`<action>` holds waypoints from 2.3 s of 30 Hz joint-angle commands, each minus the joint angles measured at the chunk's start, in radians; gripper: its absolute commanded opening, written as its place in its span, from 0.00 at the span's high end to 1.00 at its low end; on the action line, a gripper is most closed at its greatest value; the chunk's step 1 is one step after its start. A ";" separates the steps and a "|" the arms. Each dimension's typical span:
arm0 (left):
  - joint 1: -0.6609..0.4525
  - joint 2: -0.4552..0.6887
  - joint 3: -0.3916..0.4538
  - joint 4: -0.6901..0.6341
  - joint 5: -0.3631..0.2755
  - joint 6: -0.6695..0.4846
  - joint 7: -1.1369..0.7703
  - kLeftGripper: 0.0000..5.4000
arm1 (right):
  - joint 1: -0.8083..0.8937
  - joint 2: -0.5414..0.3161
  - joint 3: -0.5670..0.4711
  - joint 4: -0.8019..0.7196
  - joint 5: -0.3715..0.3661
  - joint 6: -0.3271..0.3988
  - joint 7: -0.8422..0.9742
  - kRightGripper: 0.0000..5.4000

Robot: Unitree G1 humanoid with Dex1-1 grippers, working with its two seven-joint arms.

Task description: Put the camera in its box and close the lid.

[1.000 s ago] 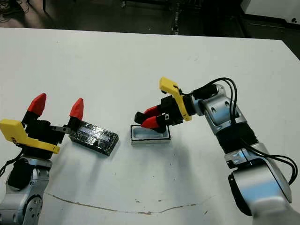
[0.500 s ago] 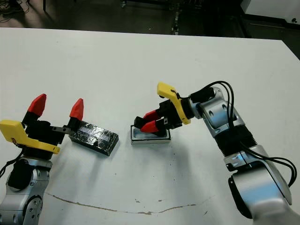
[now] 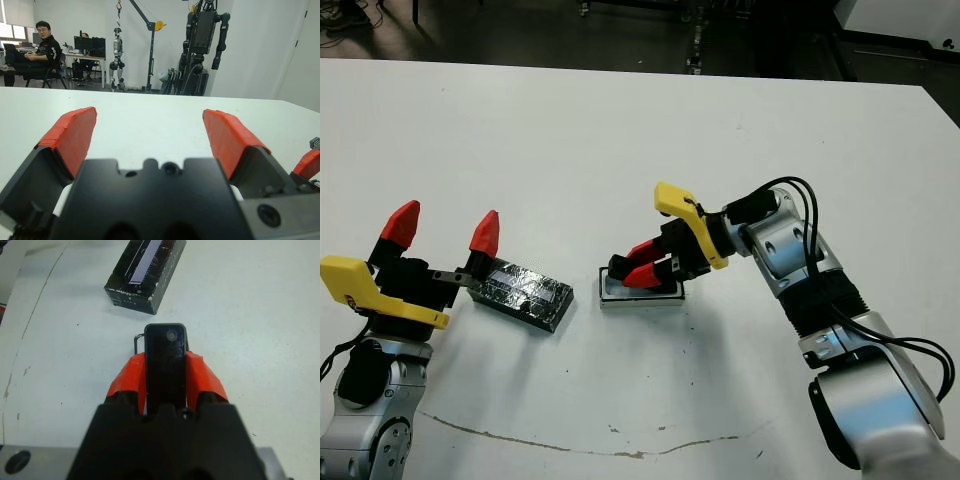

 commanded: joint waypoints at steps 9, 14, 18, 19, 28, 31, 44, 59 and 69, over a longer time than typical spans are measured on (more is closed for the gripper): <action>0.016 0.000 -0.006 -0.011 0.007 0.014 0.013 0.00 | 0.006 -0.039 0.008 0.025 -0.027 -0.029 0.030 0.70; 0.015 -0.001 -0.007 -0.011 0.008 0.016 0.016 0.00 | 0.005 -0.052 0.011 0.018 -0.040 -0.026 0.025 0.70; 0.015 0.000 -0.005 -0.010 0.002 0.019 0.015 0.00 | 0.006 -0.058 0.016 0.020 -0.050 -0.038 0.030 0.70; 0.015 0.001 -0.005 -0.012 0.001 0.021 0.014 0.00 | 0.007 -0.058 0.016 0.022 -0.050 -0.042 0.033 0.70; 0.015 0.005 -0.004 0.001 -0.007 -0.002 -0.006 0.00 | 0.017 -0.059 0.016 0.025 -0.061 -0.066 0.020 0.70; 0.017 0.002 -0.004 -0.005 -0.008 0.005 -0.004 0.00 | 0.021 -0.059 0.017 0.025 -0.066 -0.060 0.012 0.70; 0.014 0.000 -0.004 -0.005 -0.012 0.006 -0.007 0.00 | 0.021 -0.061 0.023 0.018 -0.068 -0.056 0.017 0.70; 0.018 0.005 -0.008 -0.011 -0.005 0.012 -0.001 0.00 | 0.010 -0.084 0.056 -0.050 -0.101 -0.020 0.010 0.70; 0.021 0.007 -0.011 -0.018 0.012 0.020 0.010 0.00 | -0.013 -0.081 0.063 -0.017 -0.089 -0.004 0.066 0.43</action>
